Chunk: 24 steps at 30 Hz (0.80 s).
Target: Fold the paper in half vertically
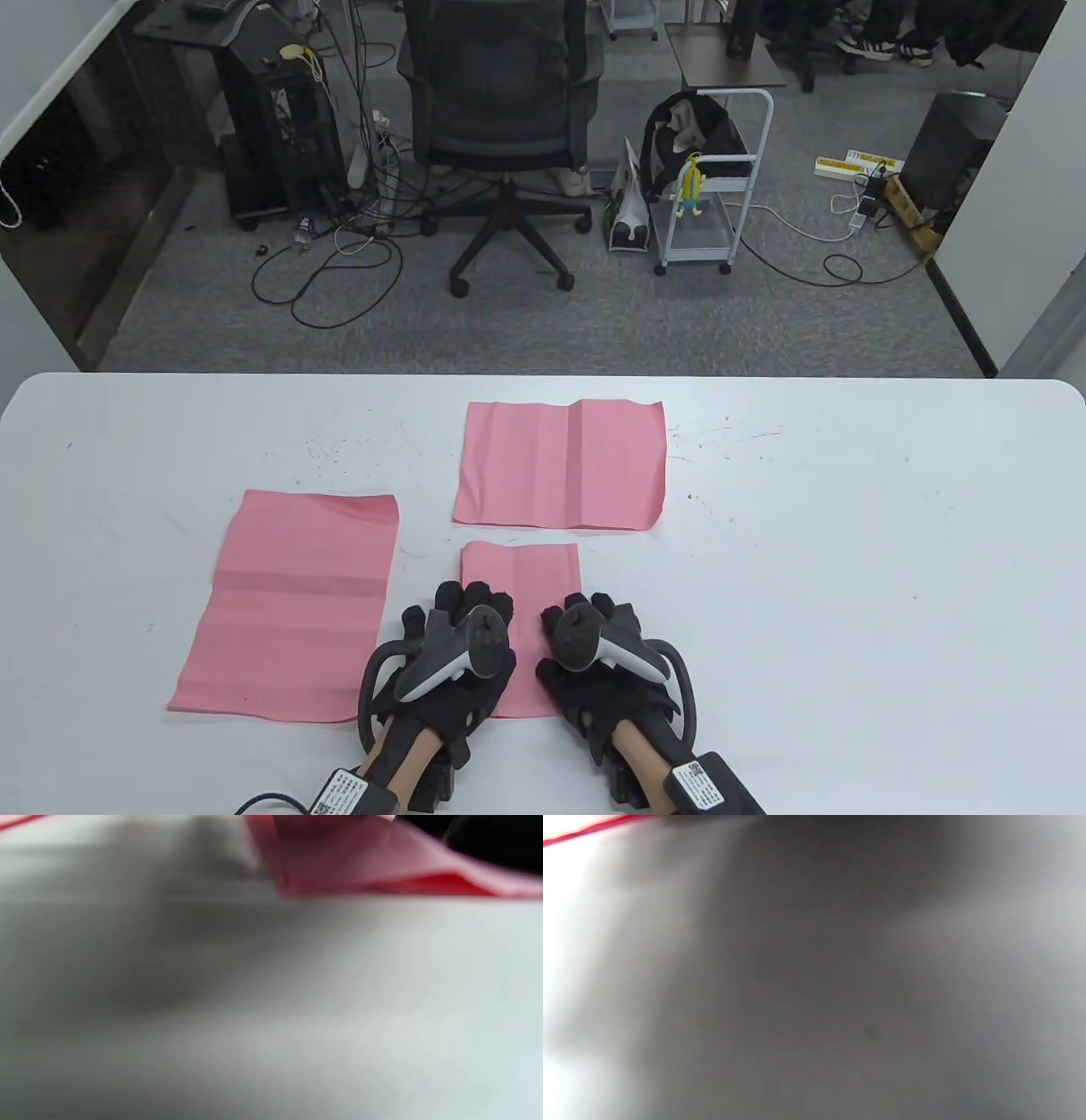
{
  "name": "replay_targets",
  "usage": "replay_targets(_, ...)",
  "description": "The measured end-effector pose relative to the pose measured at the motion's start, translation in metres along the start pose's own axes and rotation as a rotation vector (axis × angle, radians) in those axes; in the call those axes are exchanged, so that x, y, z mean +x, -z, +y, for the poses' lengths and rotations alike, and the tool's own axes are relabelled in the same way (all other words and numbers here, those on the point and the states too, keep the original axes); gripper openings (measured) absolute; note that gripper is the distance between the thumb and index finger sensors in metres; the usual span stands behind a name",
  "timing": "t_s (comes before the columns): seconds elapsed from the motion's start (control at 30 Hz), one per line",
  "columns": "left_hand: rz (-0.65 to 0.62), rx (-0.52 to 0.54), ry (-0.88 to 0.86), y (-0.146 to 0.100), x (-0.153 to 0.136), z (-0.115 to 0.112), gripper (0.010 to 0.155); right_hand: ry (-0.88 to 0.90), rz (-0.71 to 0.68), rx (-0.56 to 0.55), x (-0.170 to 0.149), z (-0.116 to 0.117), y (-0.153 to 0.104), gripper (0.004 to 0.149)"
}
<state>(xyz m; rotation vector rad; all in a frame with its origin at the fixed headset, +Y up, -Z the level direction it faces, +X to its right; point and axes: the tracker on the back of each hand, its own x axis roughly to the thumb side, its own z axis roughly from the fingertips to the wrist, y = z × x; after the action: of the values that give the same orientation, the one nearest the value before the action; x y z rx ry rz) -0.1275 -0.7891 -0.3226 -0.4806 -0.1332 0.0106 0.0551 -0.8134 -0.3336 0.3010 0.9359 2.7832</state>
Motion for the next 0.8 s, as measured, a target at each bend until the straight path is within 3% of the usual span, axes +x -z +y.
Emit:
replay_targets(0.23,0.014,-0.089,-0.008,0.012,-0.010,-0.016,0.074,-0.001,0.000,0.001,0.000,0.000,0.000,0.067)
replay_targets(0.63,0.008,-0.113,-0.007,0.012,-0.010,-0.017,0.075,-0.005,0.008,0.005,0.001,-0.002,0.000,0.067)
replay_targets(0.73,0.006,-0.116,-0.014,0.012,-0.010,-0.017,0.075,0.015,0.023,-0.053,-0.001,-0.019,-0.007,0.065)
replay_targets(0.8,0.006,-0.116,-0.011,0.012,-0.010,-0.017,0.074,0.149,0.014,-0.144,-0.005,-0.033,-0.017,0.064)
